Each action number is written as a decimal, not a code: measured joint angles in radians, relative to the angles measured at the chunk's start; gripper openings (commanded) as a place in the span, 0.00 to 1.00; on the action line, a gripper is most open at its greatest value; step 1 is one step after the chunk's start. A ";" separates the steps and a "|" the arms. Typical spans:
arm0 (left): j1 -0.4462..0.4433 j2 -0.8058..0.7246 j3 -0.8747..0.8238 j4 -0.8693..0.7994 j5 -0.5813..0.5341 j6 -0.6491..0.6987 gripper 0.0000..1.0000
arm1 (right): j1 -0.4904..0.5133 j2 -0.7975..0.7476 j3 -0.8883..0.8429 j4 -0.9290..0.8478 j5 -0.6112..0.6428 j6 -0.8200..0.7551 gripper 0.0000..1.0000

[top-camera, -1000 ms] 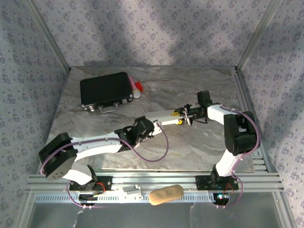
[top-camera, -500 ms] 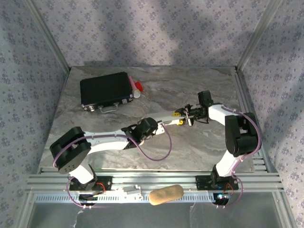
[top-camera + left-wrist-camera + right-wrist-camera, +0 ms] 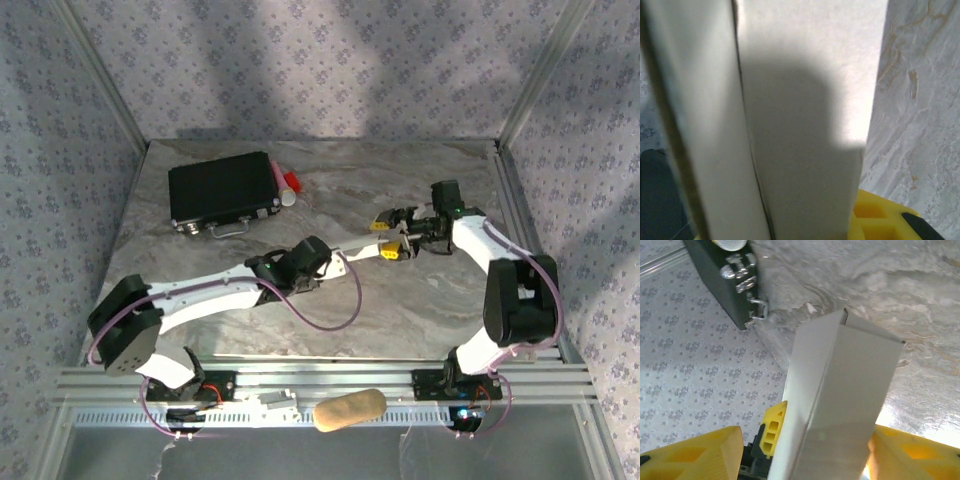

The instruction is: Fold the paper box

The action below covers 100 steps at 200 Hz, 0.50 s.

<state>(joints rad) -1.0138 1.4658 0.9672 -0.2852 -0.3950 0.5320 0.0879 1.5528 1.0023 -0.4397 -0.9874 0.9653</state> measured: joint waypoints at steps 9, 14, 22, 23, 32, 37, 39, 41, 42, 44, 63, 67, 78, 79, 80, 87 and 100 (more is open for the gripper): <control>0.007 -0.013 0.032 -0.056 0.016 -0.012 0.11 | -0.010 -0.044 0.007 -0.018 0.021 -0.027 0.65; 0.010 -0.018 0.051 -0.089 0.024 -0.014 0.10 | -0.015 -0.067 0.010 -0.024 0.033 -0.041 0.64; 0.013 -0.023 0.077 -0.147 0.040 -0.022 0.09 | -0.026 -0.107 0.013 -0.030 0.057 -0.066 0.61; 0.013 -0.024 0.081 -0.157 0.043 -0.022 0.09 | -0.027 -0.114 0.014 -0.032 0.063 -0.072 0.60; 0.015 -0.025 0.103 -0.219 0.060 -0.029 0.10 | -0.035 -0.158 0.017 -0.037 0.098 -0.098 0.57; 0.016 -0.025 0.113 -0.256 0.070 -0.030 0.10 | -0.039 -0.185 0.017 -0.040 0.119 -0.119 0.55; 0.016 -0.024 0.115 -0.268 0.072 -0.032 0.10 | -0.039 -0.192 0.017 -0.040 0.126 -0.121 0.54; 0.018 -0.024 0.119 -0.283 0.075 -0.032 0.10 | -0.039 -0.202 0.017 -0.042 0.137 -0.125 0.53; 0.018 -0.024 0.120 -0.290 0.077 -0.033 0.10 | -0.039 -0.207 0.017 -0.043 0.141 -0.130 0.53; 0.018 -0.024 0.123 -0.306 0.082 -0.036 0.10 | -0.039 -0.220 0.017 -0.043 0.154 -0.141 0.52; 0.026 -0.022 0.152 -0.449 0.119 -0.042 0.10 | -0.023 -0.336 -0.014 -0.026 0.262 -0.206 0.50; 0.027 -0.021 0.158 -0.475 0.126 -0.044 0.09 | -0.014 -0.368 -0.030 -0.013 0.288 -0.219 0.50; 0.037 -0.012 0.178 -0.536 0.143 -0.047 0.09 | 0.021 -0.457 -0.084 0.019 0.355 -0.269 0.50; 0.039 -0.011 0.180 -0.544 0.147 -0.047 0.09 | 0.024 -0.462 -0.087 0.022 0.359 -0.273 0.50; 0.040 -0.011 0.182 -0.548 0.149 -0.047 0.10 | 0.030 -0.472 -0.095 0.029 0.368 -0.280 0.50; 0.048 -0.004 0.195 -0.582 0.163 -0.047 0.09 | 0.063 -0.523 -0.130 0.053 0.407 -0.315 0.51; 0.070 0.008 0.219 -0.631 0.190 -0.047 0.10 | 0.146 -0.607 -0.192 0.085 0.492 -0.394 0.53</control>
<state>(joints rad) -0.9436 1.4734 1.1862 -0.9157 -0.2047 0.4850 0.2337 0.9463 0.8101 -0.3542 -0.4953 0.5709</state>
